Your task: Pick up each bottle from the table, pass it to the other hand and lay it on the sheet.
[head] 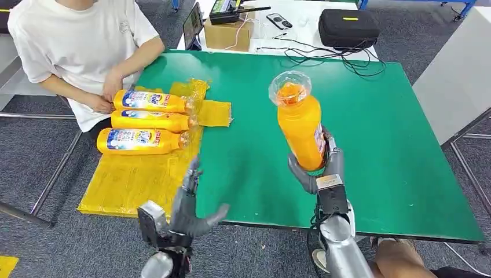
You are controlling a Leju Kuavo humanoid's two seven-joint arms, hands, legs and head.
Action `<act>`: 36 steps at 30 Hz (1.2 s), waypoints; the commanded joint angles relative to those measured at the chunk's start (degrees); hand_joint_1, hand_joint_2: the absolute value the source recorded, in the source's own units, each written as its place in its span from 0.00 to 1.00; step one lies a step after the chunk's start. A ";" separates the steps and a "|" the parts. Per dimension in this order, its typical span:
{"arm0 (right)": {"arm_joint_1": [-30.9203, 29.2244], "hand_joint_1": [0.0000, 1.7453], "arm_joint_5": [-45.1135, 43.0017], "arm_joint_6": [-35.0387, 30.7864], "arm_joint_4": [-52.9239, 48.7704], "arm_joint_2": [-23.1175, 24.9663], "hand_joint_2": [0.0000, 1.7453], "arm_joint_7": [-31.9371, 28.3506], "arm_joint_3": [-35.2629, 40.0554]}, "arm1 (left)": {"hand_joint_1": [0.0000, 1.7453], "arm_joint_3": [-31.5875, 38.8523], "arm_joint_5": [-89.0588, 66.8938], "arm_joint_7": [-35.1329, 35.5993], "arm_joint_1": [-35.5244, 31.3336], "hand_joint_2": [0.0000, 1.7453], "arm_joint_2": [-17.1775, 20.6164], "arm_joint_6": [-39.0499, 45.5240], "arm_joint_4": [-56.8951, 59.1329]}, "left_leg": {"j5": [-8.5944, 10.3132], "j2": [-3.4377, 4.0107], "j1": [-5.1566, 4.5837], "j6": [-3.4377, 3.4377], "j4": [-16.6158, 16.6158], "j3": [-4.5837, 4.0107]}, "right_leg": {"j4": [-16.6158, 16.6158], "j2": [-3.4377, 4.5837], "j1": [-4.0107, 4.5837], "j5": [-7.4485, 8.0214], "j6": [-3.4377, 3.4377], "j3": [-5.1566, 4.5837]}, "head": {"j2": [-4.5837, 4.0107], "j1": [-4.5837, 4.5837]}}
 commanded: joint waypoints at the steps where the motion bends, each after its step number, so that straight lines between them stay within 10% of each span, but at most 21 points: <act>1: -0.66 1.00 11.61 5.33 7.68 0.63 1.00 -0.87 14.08 | 0.00 -7.01 -4.55 -1.91 -1.01 1.00 3.12 0.82 -2.74 | -0.12 0.21 0.10 -0.14 -0.03 0.33 | -0.02 0.15 0.12 -0.06 -0.22 0.26 | 0.00 0.00; 30: 0.66 1.00 14.87 7.24 15.05 3.12 1.00 3.37 32.21 | 0.06 -1.18 9.60 3.86 -1.62 1.00 0.64 -9.66 -5.48 | -0.06 -0.01 0.27 -0.13 -0.03 0.23 | -0.03 -0.08 0.28 -0.15 -0.22 0.24 | 0.00 0.00; 31: 0.30 0.31 14.87 7.55 16.32 3.41 1.00 3.77 32.35 | 1.00 -1.07 10.09 3.75 -1.68 1.00 0.71 -10.39 -5.77 | -0.13 0.02 0.28 -0.15 -0.03 0.36 | -0.03 -0.07 0.30 -0.21 -0.27 0.37 | 0.00 0.00; 32: 0.34 0.00 14.59 7.38 16.98 3.79 1.00 3.76 32.09 | 1.00 -1.08 10.27 3.42 -1.70 1.00 0.81 -11.08 -6.19 | -0.16 0.05 0.29 -0.16 -0.03 0.45 | -0.02 -0.05 0.31 -0.24 -0.30 0.45 | 0.00 0.00; 36: 0.40 0.00 14.47 6.55 17.53 4.08 1.00 3.05 31.94 | 1.00 -0.98 11.71 3.18 -1.73 1.00 0.80 -12.89 -6.66 | -0.06 0.03 0.28 -0.14 -0.05 0.27 | -0.05 -0.04 0.29 -0.14 -0.23 0.28 | 0.00 0.00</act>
